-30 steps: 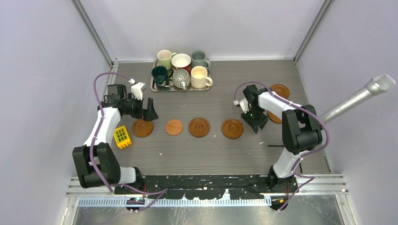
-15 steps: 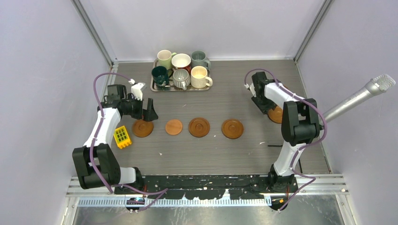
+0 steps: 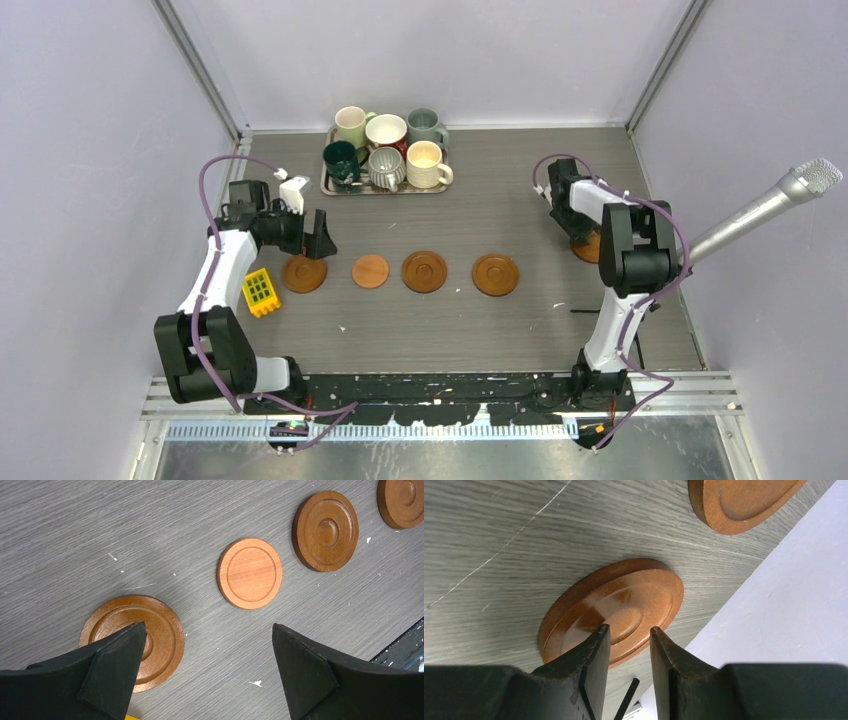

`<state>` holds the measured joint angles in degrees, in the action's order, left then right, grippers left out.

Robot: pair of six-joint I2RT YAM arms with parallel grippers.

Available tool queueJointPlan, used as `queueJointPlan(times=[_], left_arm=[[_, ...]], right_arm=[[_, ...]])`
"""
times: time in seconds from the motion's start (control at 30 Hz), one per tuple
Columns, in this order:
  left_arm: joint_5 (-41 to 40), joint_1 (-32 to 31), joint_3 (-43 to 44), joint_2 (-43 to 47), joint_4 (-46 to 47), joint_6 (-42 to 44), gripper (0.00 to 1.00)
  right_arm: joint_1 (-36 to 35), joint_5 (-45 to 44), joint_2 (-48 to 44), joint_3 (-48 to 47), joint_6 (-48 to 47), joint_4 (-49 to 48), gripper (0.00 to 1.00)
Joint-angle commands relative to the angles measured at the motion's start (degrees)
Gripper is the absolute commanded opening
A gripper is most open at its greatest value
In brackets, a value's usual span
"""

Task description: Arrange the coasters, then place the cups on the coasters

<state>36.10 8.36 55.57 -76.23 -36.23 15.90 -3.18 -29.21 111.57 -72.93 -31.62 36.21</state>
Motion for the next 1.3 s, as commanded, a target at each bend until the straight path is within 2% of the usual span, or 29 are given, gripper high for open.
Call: queueJointPlan(times=[0.0, 0.1, 0.37, 0.63, 1.07, 1.27], left_arm=[[1.13, -0.09, -0.16, 0.97, 1.74, 1.03, 1.0], [0.92, -0.1, -0.41, 1.35, 1.69, 1.3, 1.0], [1.22, -0.1, -0.37, 1.9, 1.63, 1.07, 1.0], [1.21, -0.12, -0.73, 2.08, 1.77, 1.11, 1.0], [0.45, -0.1, -1.31, 2.84, 1.66, 1.7, 1.0], [0.78, -0.06, -1.26, 2.56, 1.87, 1.4, 1.0]], right_arm=[[0.52, -0.94, 1.57, 1.22, -2.12, -3.32, 0.4], [0.52, 0.47, 1.17, 2.11, -2.1, -2.05, 0.4], [-0.05, 13.13, -2.04, 3.86, 1.68, 7.07, 0.4], [-6.41, 20.07, -4.95, 6.62, 4.37, 11.63, 0.4], [-12.87, 22.46, -8.16, 10.6, 7.65, 16.76, 0.39], [-12.96, 19.31, -9.54, 7.76, 8.84, 16.71, 0.39]])
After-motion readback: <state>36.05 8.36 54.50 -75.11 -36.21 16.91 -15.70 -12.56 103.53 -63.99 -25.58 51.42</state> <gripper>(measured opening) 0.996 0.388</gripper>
